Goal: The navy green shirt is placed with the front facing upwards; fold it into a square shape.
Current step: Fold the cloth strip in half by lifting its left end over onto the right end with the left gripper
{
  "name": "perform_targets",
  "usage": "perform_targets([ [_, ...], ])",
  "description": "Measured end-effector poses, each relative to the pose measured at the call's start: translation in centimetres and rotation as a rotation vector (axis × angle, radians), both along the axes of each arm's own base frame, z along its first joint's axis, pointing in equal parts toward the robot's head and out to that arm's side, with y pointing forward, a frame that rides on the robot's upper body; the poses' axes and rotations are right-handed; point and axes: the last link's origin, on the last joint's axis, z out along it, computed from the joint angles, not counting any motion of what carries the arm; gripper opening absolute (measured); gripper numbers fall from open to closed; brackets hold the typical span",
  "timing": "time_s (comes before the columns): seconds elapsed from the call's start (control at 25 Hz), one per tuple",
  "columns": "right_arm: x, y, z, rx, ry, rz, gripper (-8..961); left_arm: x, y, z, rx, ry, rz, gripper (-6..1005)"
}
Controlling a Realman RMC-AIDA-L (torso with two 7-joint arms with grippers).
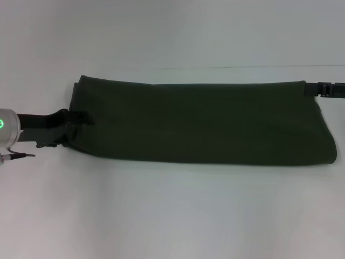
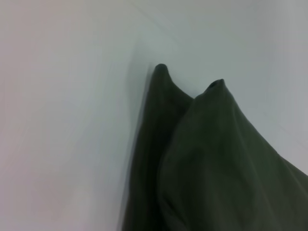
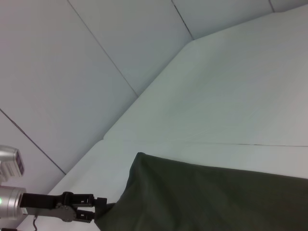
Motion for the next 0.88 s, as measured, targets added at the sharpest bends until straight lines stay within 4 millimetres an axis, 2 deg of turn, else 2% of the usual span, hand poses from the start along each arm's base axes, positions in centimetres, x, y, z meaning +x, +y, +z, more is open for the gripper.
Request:
perform_targets([
  [0.6, 0.02, 0.03, 0.01, 0.002, -0.001, -0.001, 916, -0.15, -0.19, -0.29, -0.013, 0.030, -0.024, 871],
  [0.84, 0.02, 0.03, 0.01, 0.002, -0.001, -0.001, 916, -0.73, -0.64, -0.43, 0.008, 0.031, -0.037, 733],
  [0.88, 0.02, 0.03, 0.01, 0.002, -0.001, -0.001, 916, -0.76, -0.67, -0.47, 0.004, 0.035, -0.038, 680],
])
